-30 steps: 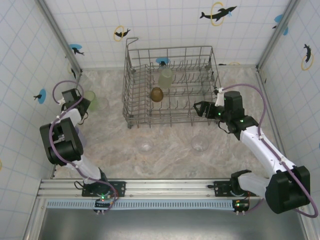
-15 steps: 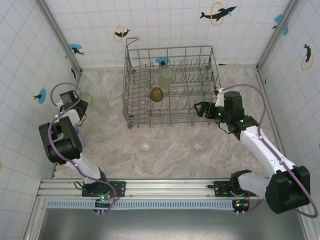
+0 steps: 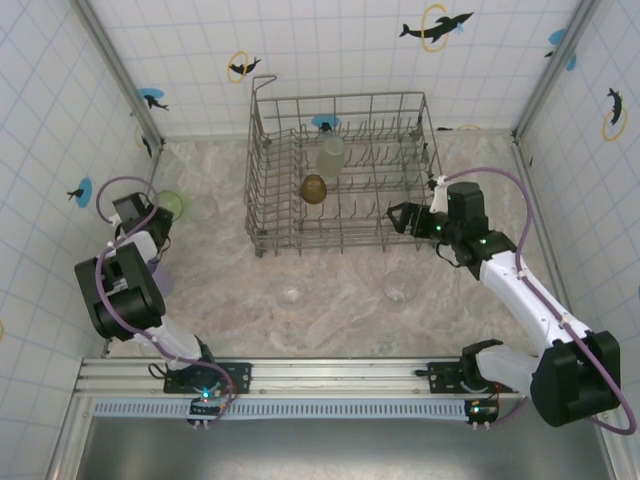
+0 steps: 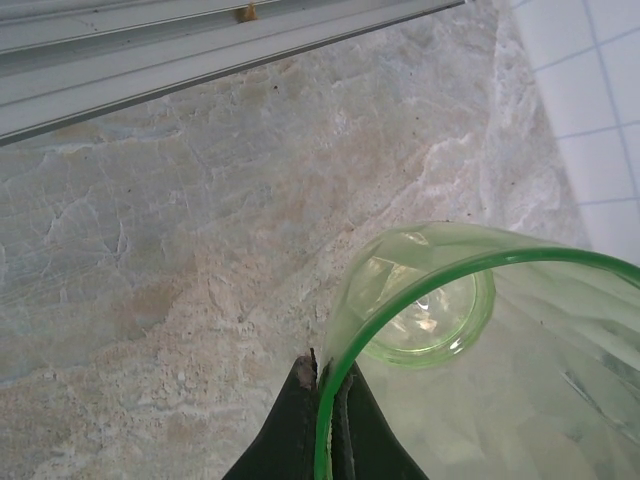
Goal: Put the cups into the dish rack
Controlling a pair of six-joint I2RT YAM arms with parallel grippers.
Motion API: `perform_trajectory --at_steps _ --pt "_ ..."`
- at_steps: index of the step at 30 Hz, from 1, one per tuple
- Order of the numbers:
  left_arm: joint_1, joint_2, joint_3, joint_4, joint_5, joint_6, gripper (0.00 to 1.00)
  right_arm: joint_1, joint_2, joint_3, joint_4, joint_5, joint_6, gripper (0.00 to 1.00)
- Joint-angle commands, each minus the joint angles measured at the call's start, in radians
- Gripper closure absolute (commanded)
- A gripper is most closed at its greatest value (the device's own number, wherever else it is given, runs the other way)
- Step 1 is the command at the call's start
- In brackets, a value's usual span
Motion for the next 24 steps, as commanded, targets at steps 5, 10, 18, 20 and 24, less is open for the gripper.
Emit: perform_trajectory --at_steps 5,10,18,20,24 --pt "0.018 -0.084 -0.011 0.114 0.128 -0.03 1.0 0.025 0.019 0.072 0.0 -0.02 0.016 0.0" --pt "0.032 -0.082 -0.022 0.161 0.18 -0.075 1.0 0.035 0.025 0.078 0.007 -0.018 0.022 0.0" --pt "0.032 -0.056 -0.125 0.418 0.295 -0.238 1.0 0.046 0.055 0.09 0.025 -0.02 0.028 0.0" --pt "0.033 -0.04 -0.141 0.497 0.33 -0.287 1.0 0.054 0.058 0.095 0.025 -0.018 0.028 0.0" --pt "0.032 -0.005 -0.148 0.621 0.369 -0.342 1.0 0.067 0.059 0.095 0.031 -0.007 0.038 0.0"
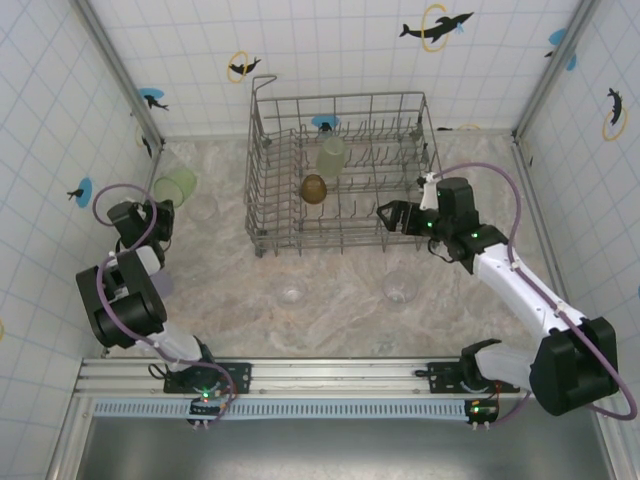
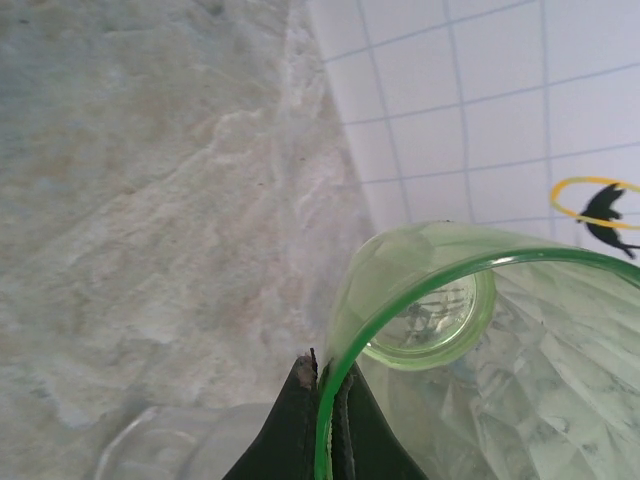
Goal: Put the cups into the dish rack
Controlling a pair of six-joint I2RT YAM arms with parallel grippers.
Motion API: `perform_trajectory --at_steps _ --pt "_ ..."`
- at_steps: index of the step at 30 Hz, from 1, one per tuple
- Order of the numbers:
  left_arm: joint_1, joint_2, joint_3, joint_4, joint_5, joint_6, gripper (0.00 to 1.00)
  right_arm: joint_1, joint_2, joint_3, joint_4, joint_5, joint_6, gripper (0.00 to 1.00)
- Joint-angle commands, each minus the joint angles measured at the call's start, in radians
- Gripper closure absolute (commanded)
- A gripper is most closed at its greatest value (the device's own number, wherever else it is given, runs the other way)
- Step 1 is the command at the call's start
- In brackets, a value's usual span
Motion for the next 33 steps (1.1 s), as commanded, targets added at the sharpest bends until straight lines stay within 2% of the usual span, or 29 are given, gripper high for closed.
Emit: perform_trajectory --at_steps 1,9,13,20,33 --pt "0.003 0.034 0.0 0.21 0.075 -0.096 1.0 0.014 0.003 0.056 0.029 0.007 0.013 0.0" --pt "-0.011 0.131 -0.025 0.492 0.09 -0.28 1.0 0.037 -0.004 0.054 0.034 0.026 0.018 0.0" --pt "-0.039 0.18 -0.024 0.58 0.075 -0.324 1.0 0.042 -0.014 0.044 0.033 0.034 0.018 0.0" --pt "-0.1 0.186 -0.017 0.607 0.037 -0.318 1.0 0.043 -0.039 0.035 0.018 0.049 0.013 0.0" --pt "-0.126 0.077 -0.023 0.514 0.01 -0.283 1.0 0.042 -0.059 0.016 0.025 0.049 0.016 0.0"
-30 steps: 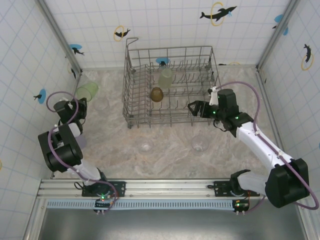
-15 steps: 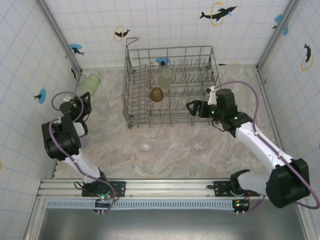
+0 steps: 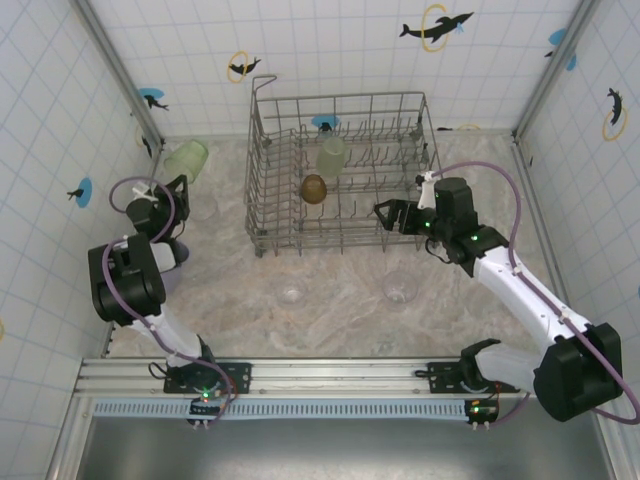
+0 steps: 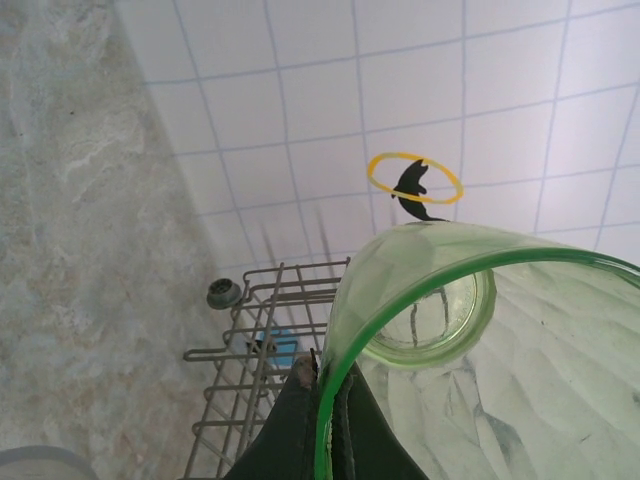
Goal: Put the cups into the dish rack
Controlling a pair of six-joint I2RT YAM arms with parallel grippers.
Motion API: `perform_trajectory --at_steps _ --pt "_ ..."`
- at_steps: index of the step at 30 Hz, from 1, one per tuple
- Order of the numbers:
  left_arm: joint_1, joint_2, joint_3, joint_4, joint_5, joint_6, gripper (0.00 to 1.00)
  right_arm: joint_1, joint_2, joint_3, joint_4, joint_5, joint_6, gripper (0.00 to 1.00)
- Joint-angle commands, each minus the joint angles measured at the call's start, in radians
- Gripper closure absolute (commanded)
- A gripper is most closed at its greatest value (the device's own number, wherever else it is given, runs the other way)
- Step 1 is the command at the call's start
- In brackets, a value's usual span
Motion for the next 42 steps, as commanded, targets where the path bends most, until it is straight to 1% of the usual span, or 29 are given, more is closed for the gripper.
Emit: perform_trajectory --at_steps 1,5,13,20,31,38,42 --pt "-0.007 -0.056 -0.008 0.011 -0.01 0.026 1.0 0.007 -0.029 0.004 0.02 0.004 0.005 0.0" --pt "-0.026 -0.081 -0.008 -0.016 -0.001 0.05 1.0 0.009 -0.032 0.001 0.024 -0.003 0.009 0.0" --pt "-0.028 -0.139 -0.007 -0.144 -0.004 0.133 1.0 0.015 -0.042 0.001 0.026 -0.002 0.016 0.0" --pt "-0.044 -0.158 -0.006 -0.149 0.019 0.133 1.0 0.029 -0.031 0.013 0.029 0.005 0.028 0.0" --pt "-0.127 -0.187 0.036 -0.154 0.052 0.131 1.0 0.067 0.083 0.14 0.03 -0.014 0.035 0.0" --pt "-0.19 -0.207 0.084 -0.175 0.058 0.142 1.0 0.072 0.17 0.239 0.053 -0.048 0.051 0.0" --pt "-0.207 -0.217 0.103 -0.184 0.059 0.142 1.0 0.072 0.209 0.28 0.073 -0.062 0.064 0.0"
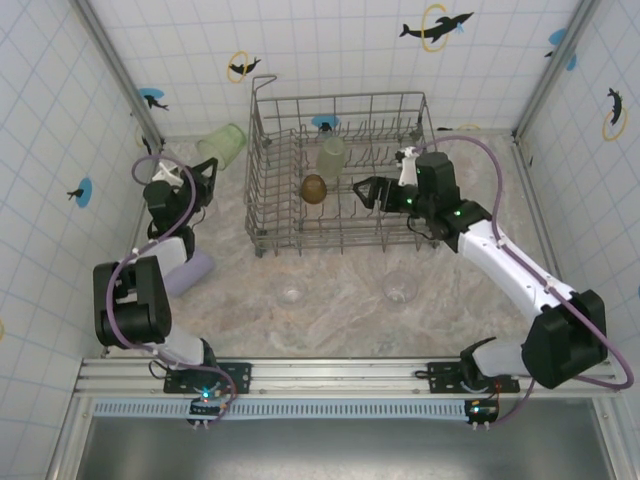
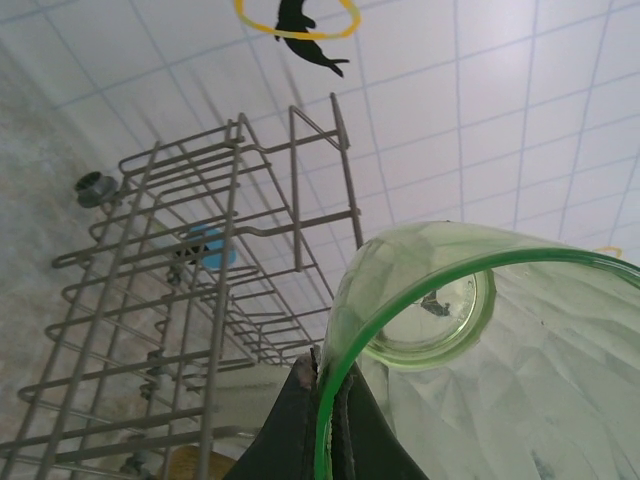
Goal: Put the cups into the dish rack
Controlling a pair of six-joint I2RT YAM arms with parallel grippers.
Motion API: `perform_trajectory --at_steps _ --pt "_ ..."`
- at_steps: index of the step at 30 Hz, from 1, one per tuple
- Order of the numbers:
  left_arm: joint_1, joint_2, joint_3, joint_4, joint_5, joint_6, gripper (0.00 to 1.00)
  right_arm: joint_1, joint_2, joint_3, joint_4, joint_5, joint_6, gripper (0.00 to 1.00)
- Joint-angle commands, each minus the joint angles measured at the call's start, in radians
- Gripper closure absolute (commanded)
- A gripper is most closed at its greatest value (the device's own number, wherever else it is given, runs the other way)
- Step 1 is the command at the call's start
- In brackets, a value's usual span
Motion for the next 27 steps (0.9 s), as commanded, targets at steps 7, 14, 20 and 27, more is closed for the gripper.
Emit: perform_trajectory --at_steps 7,14,20,27 --pt "-0.052 -0.049 0.101 -0.028 0.031 0.039 1.0 0.002 0.068 0.095 0.098 -0.039 0.051 0.0" --pt "-0.118 -0.026 0.167 -0.045 0.065 0.037 1.0 -0.015 0.115 0.121 0.181 -0.094 0.127 0.0" --pt "-0.189 0.011 0.234 -0.047 0.089 0.04 1.0 -0.021 0.142 0.139 0.209 -0.14 0.164 0.0" --pt "-0.286 0.065 0.294 -0.039 0.079 0.044 1.0 -0.04 0.173 0.15 0.353 -0.189 0.262 0.0"
